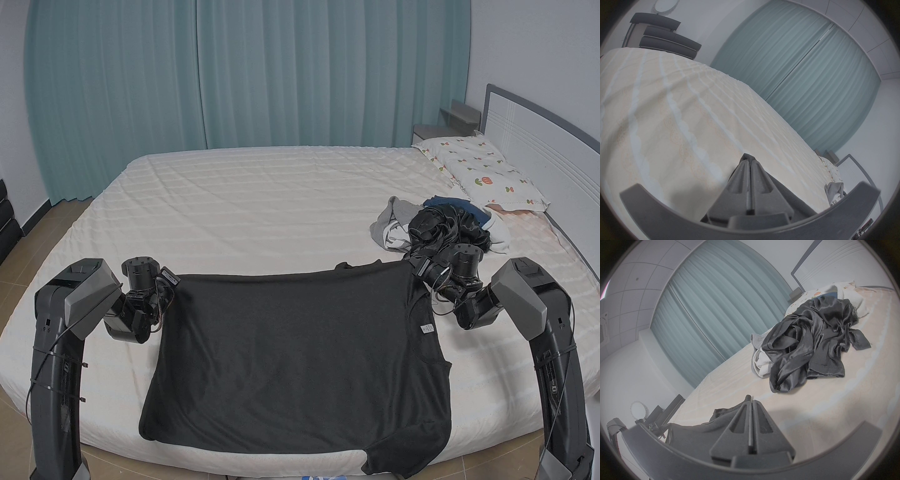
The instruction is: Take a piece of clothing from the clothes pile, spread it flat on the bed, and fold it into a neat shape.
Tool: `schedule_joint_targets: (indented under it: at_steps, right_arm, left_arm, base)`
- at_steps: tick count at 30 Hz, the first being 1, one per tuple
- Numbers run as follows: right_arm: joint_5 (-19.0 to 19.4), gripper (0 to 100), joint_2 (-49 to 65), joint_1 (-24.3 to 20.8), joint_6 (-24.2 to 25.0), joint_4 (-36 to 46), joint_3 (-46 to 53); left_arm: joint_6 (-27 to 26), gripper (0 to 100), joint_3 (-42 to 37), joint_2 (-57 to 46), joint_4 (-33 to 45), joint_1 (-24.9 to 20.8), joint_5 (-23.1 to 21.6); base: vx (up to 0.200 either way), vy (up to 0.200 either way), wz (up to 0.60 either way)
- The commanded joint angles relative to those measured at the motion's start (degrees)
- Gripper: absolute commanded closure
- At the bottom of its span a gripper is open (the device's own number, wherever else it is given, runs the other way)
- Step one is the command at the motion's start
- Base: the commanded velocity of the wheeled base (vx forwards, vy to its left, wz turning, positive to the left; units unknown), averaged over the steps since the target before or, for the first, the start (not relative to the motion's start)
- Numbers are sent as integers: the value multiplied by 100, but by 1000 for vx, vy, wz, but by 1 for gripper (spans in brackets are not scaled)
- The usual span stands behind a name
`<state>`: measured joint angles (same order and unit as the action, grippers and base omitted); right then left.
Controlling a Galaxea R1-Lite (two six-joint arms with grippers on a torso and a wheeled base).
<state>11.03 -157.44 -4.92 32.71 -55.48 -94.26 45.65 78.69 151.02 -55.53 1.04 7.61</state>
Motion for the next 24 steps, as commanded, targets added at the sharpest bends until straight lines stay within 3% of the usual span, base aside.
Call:
schedule_joint_targets:
  at_steps: [1,2,3,14,17,24]
  right_arm:
    - [-13,100,-164,-35,-10,222,-189]
    - [-13,0,-173,-35,-10,292,-198]
    - [-13,0,-190,-35,-10,310,-225]
    - [-75,0,126,62,8,64,127]
    - [-22,0,618,132,43,-130,856]
    - [66,0,1875,229,69,-807,3098]
  left_arm:
    - [5,100,6,42,7,2,13]
    - [5,100,6,51,7,2,4]
    - [5,0,6,51,7,2,4]
    - [31,0,-143,-134,-11,81,30]
    - [58,0,-627,-538,-11,230,4]
    - [119,0,-2622,-1865,-468,415,-813]
  base:
    - [0,0,0]
    - [0,0,0]
    - [0,0,0]
    - [0,0,0]
    - [0,0,0]
    - [0,0,0]
